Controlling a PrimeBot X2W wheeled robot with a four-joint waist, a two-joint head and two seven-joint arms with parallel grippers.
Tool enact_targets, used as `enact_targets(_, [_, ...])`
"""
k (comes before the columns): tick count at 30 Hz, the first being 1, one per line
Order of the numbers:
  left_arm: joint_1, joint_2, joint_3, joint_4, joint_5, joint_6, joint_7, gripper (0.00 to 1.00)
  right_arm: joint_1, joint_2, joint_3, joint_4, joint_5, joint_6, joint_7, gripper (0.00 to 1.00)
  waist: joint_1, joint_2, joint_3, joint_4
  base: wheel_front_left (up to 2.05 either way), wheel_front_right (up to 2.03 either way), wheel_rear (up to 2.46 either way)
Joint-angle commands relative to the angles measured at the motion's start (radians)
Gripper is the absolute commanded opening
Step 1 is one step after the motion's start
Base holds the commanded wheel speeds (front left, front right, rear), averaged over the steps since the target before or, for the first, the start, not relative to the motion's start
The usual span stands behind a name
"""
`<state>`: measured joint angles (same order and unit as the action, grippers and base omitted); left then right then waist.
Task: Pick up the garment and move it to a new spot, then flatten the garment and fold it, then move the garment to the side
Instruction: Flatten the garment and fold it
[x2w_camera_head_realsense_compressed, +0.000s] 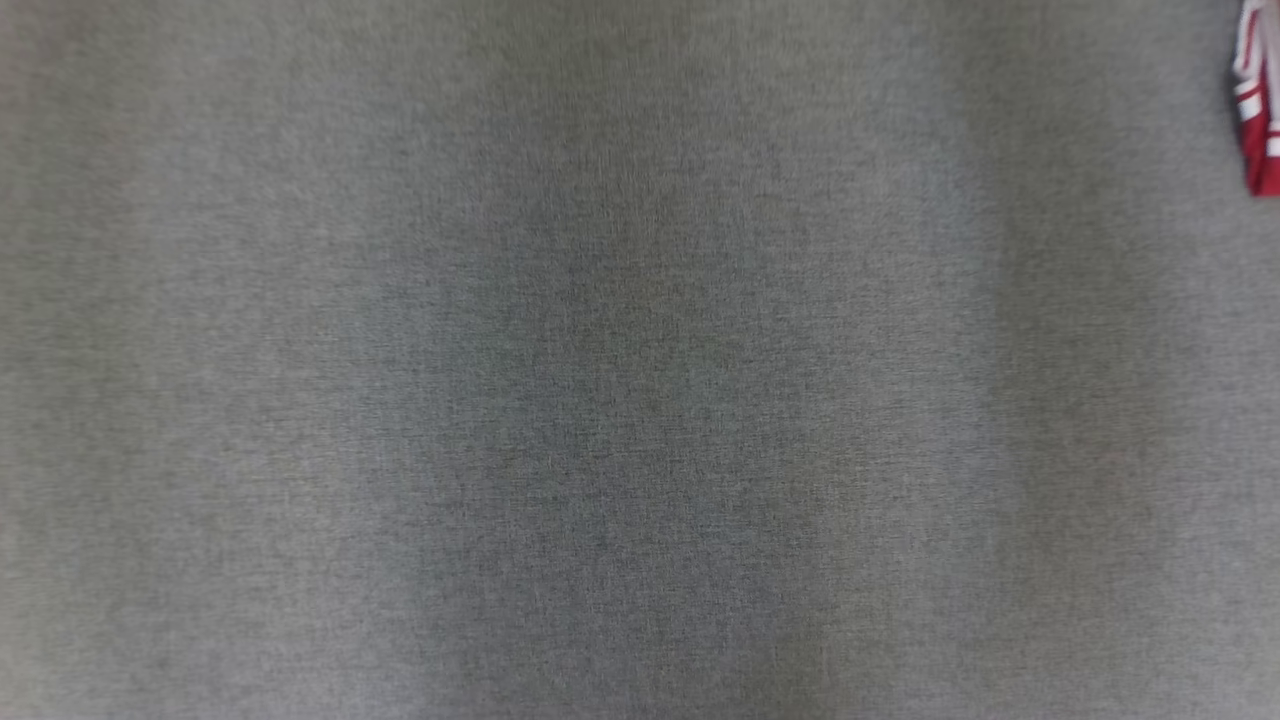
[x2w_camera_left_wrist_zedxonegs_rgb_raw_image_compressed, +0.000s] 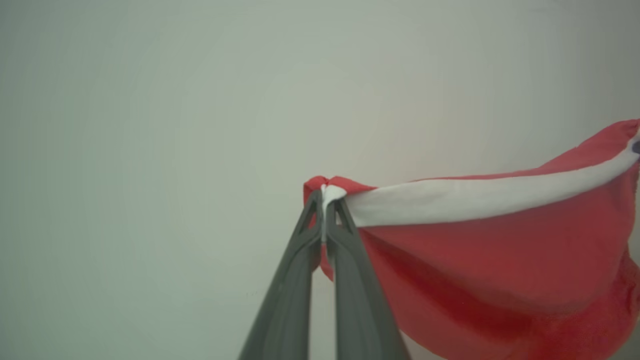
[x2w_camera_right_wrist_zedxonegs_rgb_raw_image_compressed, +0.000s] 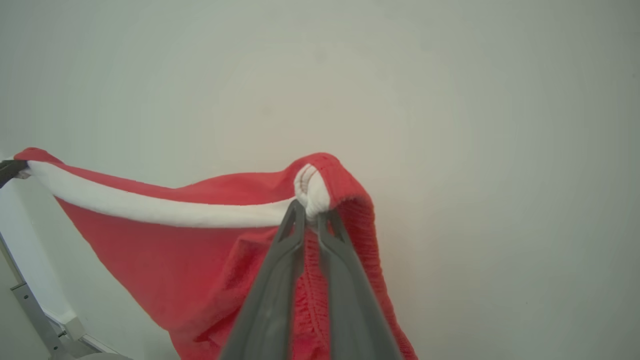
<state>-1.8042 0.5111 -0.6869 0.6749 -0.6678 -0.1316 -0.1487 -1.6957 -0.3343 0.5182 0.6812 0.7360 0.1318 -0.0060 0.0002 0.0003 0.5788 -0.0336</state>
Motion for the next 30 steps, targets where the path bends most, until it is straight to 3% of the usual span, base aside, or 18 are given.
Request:
enact_targets(1, [-0.031,-0.005,-0.008,0.029,-0.018,0.002,-0.019,0.0,-0.028,0.005,0.019,0.017,0.004,-0.003,-0.015,0.0,-0.0002,-0.0003,0.037,-0.004,0.0,0.0,0.0])
enact_targets(7, [-0.033,-0.014,-0.053,0.092,-0.059,0.002,-0.063,0.0,-0.048,-0.003,0.078,0.051,0.023,-0.003,-0.051,0.0,-0.0002,-0.0003,0.046,-0.002,0.0,0.0,0.0])
enact_targets(14, [0.137,-0.024,-0.026,0.081,-0.111,0.009,-0.113,0.0,0.076,-0.05,0.179,0.032,0.071,-0.003,-0.123,0.0,-0.0002,-0.0003,0.003,0.001,0.0,0.0,0.0])
enact_targets(18, [0.335,-0.01,0.067,-0.041,-0.125,0.053,-0.117,0.0,0.211,-0.086,0.234,-0.018,0.107,-0.003,-0.169,0.0,-0.0002,-0.0003,-0.047,-0.003,0.0,0.0,0.0])
enact_targets(25, [0.842,-0.018,0.243,-0.36,-0.084,0.152,-0.116,0.0,0.518,-0.182,0.272,-0.145,0.136,-0.003,-0.231,0.0,-0.0002,-0.0003,-0.155,-0.006,0.0,0.0,0.0])
enact_targets(30, [1.189,-0.063,0.333,-0.538,-0.059,0.198,-0.117,0.0,0.779,-0.228,0.257,-0.249,0.151,-0.003,-0.245,0.0,-0.0002,-0.0003,-0.222,-0.006,0.0,0.0,0.0])
